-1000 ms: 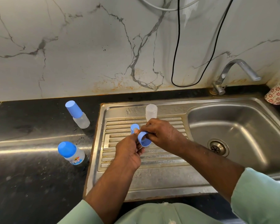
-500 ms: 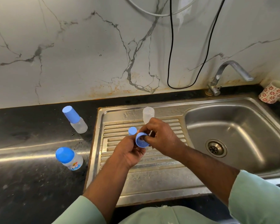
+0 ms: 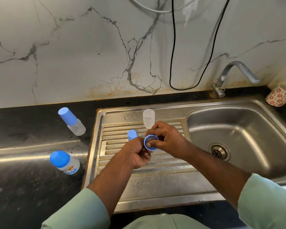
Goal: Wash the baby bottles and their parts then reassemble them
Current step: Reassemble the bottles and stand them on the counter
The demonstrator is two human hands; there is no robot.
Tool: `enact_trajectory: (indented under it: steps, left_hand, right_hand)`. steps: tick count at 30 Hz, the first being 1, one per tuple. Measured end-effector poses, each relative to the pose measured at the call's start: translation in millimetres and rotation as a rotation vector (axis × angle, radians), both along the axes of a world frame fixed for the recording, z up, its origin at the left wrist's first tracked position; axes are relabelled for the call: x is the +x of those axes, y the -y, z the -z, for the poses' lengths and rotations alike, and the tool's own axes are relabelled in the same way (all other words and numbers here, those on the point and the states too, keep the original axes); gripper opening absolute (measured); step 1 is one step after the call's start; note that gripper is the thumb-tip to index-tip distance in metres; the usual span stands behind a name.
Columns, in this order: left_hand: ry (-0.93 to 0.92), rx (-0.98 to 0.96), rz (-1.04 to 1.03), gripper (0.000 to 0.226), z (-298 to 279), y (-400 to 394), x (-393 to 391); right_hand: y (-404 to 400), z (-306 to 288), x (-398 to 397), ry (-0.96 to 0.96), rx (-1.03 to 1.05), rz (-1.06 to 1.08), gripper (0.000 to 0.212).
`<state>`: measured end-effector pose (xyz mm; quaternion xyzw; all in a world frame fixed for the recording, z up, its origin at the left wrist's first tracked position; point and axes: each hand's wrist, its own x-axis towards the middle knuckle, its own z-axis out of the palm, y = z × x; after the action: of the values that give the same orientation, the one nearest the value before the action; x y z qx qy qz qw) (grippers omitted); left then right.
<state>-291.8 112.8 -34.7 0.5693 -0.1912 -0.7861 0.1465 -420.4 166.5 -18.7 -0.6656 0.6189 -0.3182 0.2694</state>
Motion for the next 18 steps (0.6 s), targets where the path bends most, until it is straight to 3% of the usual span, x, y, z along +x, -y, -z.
enact_trajectory:
  steps: [10, 15, 18]
  left_hand:
    - [0.108, -0.044, -0.036, 0.029, 2, 7, -9]
    - [0.228, -0.2, -0.078, 0.02, 6, 10, -17]
    - [0.198, -0.142, -0.042, 0.026, 6, 14, -14]
  right_hand:
    - [11, 14, -4, 0.121, 0.01, 0.034, 0.012]
    - [15, 26, -3, 0.22, 0.025, 0.112, 0.011]
    - [16, 29, 2, 0.301, 0.029, 0.17, 0.013]
